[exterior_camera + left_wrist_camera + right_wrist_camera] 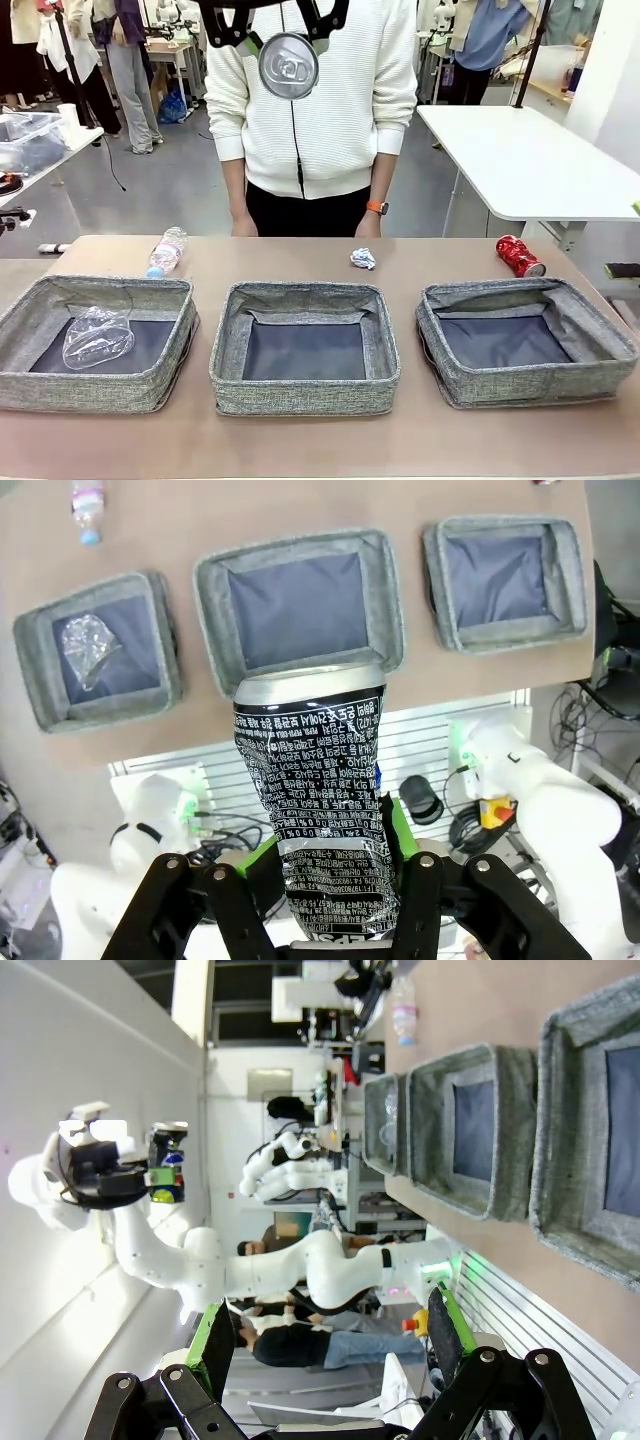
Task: Sort the waste into the appropriate baskets.
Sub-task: Place the picked waste into the Fabric basket indicated by the person.
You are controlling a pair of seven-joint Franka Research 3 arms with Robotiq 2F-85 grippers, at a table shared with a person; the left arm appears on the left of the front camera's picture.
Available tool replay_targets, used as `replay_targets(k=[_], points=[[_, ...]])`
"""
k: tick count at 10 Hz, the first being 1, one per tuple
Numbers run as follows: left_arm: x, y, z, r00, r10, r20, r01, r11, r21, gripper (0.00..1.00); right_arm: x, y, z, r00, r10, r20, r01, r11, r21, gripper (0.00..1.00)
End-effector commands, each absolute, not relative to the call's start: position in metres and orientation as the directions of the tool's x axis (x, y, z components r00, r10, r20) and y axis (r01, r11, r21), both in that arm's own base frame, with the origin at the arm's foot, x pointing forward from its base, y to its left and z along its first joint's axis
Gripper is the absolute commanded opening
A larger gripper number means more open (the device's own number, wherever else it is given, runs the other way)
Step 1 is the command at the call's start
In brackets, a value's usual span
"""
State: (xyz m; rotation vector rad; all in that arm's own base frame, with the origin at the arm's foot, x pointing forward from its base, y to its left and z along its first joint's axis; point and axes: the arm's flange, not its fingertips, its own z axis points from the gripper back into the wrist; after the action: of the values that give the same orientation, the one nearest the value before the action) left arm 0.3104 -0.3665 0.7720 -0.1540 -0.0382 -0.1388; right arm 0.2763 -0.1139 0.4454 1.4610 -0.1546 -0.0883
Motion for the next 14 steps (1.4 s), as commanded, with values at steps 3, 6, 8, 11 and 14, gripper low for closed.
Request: replay_targets(k=[3,6,8,11,14], points=[[0.3091,-0.3637,0.7717,0.990,-0.140,0.037,0.144,0.976,-0.161,0.37,0.2775,-0.1130,0.4518,0.986,-0.164,0.035,-0.022,0.083,0.996,1.00],[0.3091,-0.3637,0.7717,0.990,-0.140,0.037,0.144,0.976,-0.161,0.37,0.2775,-0.1130,0.4518,0.986,-0.164,0.035,-0.022,0.083,0.996,1.00],[0.3091,-0.3637,0.7717,0.990,-0.140,0.037,0.144,0.976,-0.161,0.37,0.2775,-0.1130,0.4518,0.986,-0.164,0.035,-0.022,0.083,0.996,1.00],[0.3091,-0.3637,0.7717,0.990,-0.140,0.037,0.144,0.976,-0.161,0.37,0.2775,-0.1130,0.4518,0.986,-0.164,0.035,-0.022,0.083,0.996,1.00],[0.3091,-0.3637,0.7717,0.990,-0.140,0.037,0.144,0.976,-0.161,0.37,0.2775,-0.1130,0.4518,0.986,-0.164,0.035,-0.022,0.083,0.996,1.00]])
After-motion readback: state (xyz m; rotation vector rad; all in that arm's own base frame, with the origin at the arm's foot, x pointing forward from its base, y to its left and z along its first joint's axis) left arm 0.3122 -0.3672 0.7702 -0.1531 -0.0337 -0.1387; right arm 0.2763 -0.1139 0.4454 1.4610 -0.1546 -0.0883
